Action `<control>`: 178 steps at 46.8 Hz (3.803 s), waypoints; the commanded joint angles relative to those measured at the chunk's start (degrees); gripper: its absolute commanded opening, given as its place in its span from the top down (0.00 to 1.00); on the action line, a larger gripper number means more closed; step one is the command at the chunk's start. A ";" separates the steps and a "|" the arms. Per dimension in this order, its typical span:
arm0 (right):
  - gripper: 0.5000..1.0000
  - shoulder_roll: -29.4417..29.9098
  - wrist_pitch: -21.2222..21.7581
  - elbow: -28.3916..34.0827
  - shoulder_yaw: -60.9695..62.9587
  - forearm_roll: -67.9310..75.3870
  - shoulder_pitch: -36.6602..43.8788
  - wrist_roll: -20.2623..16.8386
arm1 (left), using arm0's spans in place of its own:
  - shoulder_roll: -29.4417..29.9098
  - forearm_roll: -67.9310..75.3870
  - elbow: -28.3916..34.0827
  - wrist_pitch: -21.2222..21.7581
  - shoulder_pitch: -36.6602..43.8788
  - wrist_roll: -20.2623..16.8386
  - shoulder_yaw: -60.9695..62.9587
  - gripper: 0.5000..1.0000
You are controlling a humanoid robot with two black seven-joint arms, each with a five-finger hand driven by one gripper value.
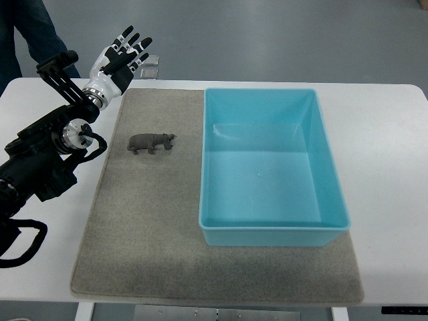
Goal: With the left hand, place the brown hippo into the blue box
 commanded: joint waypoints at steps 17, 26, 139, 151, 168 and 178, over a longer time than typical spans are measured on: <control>0.13 0.00 0.00 0.00 0.00 0.00 0.00 0.00 | 0.09 0.09 0.08 0.36 -0.44 0.00 0.00 0.00; 0.13 0.00 0.00 0.00 0.00 0.00 0.08 0.00 | 0.44 0.09 0.26 0.88 -0.53 0.00 0.00 0.00; 0.13 0.00 0.00 0.00 0.00 0.00 0.00 0.00 | 29.54 82.79 -38.59 -11.77 -12.58 0.97 26.63 0.00; 0.13 0.00 0.00 0.00 0.00 0.00 0.00 0.00 | 27.16 85.34 -38.24 -10.19 -11.52 2.55 26.63 0.01; 0.13 0.00 0.00 0.00 0.00 0.00 0.00 0.00 | 26.28 85.08 -37.80 -10.10 -11.08 4.92 26.54 0.01; 0.13 0.00 0.00 0.00 0.00 0.00 0.00 0.00 | 25.49 85.17 -37.80 -9.14 -10.99 4.92 26.54 0.01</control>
